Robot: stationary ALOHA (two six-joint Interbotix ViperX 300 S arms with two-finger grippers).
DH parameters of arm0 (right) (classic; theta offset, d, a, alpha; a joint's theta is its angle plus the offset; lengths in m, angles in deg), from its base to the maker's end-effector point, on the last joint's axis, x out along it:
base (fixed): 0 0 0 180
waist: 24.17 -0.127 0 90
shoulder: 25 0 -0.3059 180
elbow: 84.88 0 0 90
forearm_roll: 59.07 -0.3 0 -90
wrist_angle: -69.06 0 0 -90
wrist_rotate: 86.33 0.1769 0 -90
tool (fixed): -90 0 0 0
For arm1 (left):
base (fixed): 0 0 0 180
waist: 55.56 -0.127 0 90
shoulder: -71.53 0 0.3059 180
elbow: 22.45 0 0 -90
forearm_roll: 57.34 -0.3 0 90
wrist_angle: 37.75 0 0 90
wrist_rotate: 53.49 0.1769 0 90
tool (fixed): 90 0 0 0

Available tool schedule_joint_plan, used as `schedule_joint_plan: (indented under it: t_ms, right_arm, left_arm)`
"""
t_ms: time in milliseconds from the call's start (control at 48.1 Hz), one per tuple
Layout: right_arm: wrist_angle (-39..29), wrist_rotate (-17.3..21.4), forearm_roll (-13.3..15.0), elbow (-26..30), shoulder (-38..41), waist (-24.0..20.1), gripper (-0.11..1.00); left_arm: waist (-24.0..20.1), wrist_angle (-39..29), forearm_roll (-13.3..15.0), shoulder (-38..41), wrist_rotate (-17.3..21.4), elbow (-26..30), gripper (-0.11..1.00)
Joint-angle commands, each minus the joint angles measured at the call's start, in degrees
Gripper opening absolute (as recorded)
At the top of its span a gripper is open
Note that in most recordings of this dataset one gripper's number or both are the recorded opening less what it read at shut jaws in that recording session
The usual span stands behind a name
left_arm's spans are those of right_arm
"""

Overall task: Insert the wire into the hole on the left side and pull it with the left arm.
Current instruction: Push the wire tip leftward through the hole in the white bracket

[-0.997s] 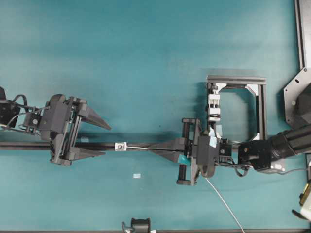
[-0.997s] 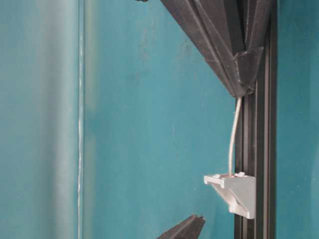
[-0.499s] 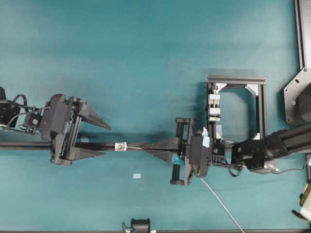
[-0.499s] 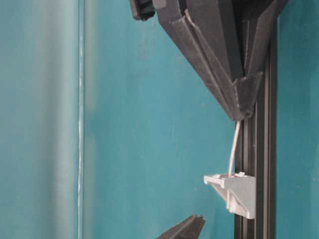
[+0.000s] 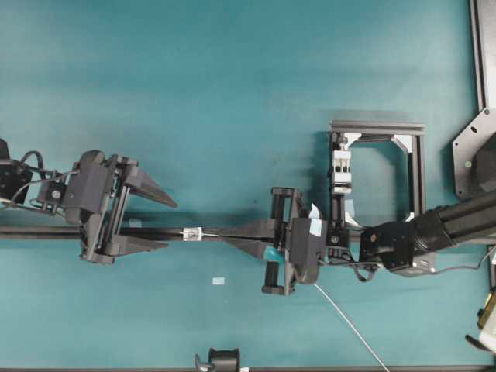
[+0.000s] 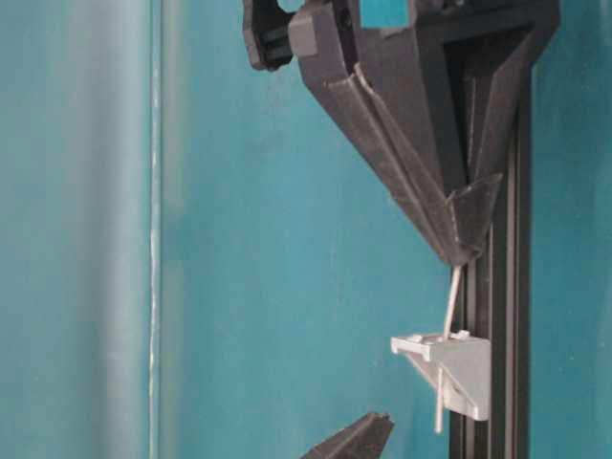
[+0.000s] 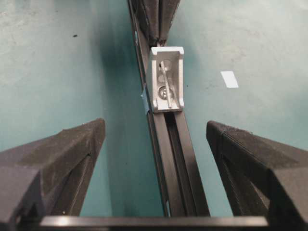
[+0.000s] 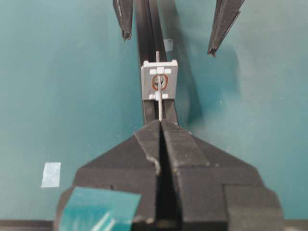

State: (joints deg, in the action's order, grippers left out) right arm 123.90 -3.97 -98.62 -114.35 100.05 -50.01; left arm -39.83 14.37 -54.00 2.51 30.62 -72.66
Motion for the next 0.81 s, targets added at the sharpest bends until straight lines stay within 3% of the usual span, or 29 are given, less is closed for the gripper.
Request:
schedule_joint_plan:
  t_ms: [0, 789]
  right_arm:
    - [0.2, 0.1, 0.2, 1.2, -0.3, 0.6, 0.01]
    - [0.3, 0.0, 2.1, 3.4, 0.7, 1.8, 0.01]
  left_arm:
    - [-0.2, 0.4, -0.2, -1.4, 0.0, 0.5, 0.78]
    - [-0.2, 0.4, -0.2, -1.4, 0.1, 0.7, 0.78]
